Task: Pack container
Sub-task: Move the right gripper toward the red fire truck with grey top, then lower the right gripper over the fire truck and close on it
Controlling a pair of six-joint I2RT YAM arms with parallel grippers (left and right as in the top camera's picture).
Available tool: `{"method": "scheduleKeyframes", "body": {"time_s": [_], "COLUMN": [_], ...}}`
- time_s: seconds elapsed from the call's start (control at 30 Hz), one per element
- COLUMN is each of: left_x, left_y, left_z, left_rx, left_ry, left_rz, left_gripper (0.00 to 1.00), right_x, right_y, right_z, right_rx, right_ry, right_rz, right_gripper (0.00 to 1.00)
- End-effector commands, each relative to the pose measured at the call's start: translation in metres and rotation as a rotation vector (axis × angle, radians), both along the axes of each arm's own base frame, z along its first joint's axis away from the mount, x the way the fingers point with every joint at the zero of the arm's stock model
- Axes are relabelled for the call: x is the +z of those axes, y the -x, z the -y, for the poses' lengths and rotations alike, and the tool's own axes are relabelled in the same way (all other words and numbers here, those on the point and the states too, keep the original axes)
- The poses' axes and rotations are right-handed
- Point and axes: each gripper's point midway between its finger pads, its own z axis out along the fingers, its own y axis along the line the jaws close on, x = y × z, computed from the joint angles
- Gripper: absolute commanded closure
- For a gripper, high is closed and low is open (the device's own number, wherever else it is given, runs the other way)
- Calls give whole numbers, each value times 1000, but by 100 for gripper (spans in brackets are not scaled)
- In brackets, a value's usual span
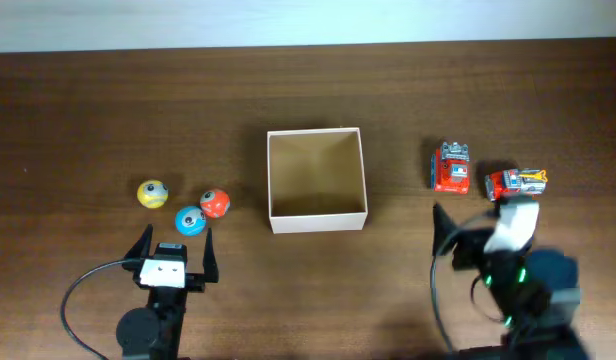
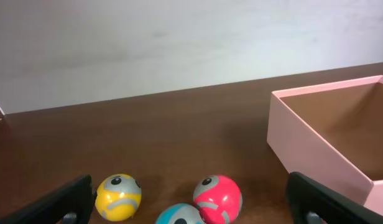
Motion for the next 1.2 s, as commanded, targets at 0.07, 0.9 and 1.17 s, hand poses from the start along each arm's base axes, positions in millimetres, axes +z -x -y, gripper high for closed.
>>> {"method": "scheduleKeyframes", "body": {"time_s": [0.07, 0.9, 1.17], "left_x": [-2, -2, -2], "left_y": [0, 0, 0], "left_z": [-2, -2, -2], "left_rx": [8, 8, 8], "left_ry": [-17, -16, -16], "left_rz": [2, 2, 2], "left_gripper": [1, 1, 1], "right_x": [30, -109, -154], "right_y": [-44, -159, -163], "right_z": [7, 48, 48], "right_rx": [-43, -87, -66], "right_ry": [40, 39, 45], "right_rz": [-251, -858, -957], "right_gripper": [1, 2, 1]}}
